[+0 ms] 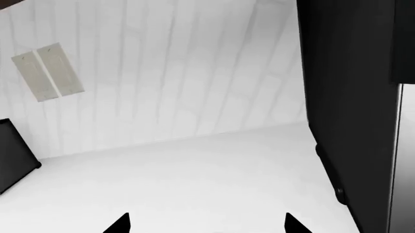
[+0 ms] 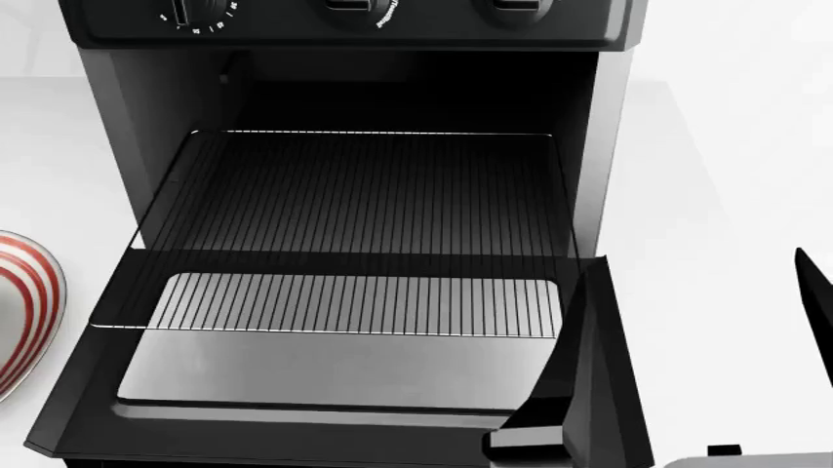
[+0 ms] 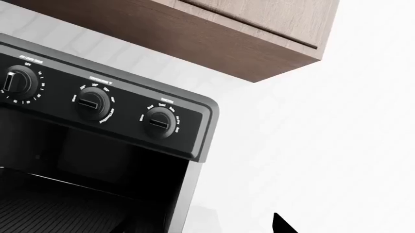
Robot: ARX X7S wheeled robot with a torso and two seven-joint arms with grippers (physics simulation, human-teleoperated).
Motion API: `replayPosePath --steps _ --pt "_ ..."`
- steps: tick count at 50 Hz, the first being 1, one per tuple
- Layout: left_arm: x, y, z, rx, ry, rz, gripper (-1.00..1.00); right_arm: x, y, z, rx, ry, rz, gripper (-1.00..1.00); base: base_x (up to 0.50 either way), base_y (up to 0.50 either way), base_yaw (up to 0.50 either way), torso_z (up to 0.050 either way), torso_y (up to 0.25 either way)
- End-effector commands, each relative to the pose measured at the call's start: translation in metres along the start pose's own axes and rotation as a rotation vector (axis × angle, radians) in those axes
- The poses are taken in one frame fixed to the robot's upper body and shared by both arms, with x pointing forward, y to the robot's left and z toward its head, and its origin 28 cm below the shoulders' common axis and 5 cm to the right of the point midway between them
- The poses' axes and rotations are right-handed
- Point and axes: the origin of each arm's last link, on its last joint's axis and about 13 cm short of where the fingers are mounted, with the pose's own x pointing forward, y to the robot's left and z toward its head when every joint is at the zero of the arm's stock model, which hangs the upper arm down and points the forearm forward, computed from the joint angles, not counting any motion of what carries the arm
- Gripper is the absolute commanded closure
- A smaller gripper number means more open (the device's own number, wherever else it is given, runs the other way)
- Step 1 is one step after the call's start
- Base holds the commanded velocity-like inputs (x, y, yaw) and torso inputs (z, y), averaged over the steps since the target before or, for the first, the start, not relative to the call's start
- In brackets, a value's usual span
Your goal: Pick the bread from the rack and place it on the plate on the counter.
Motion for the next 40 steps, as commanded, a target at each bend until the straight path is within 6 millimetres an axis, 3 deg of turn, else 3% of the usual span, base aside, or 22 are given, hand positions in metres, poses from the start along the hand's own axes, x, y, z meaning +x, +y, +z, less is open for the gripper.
replayPosePath --steps 1,40 --pt "0.0025 -0.0010 0.0037 -0.004 -0.066 -0.027 -1.00 0.0036 0.0026 0.0028 0.015 -0.051 0.026 -1.00 0.00 0.00 0.00 0.000 0.000" --pt "0.0046 -0.0010 0.0039 0.013 -0.203 -0.008 -1.00 0.0028 0.0034 0.0052 0.012 -0.056 0.036 -1.00 0.00 0.00 0.00 0.000 0.000"
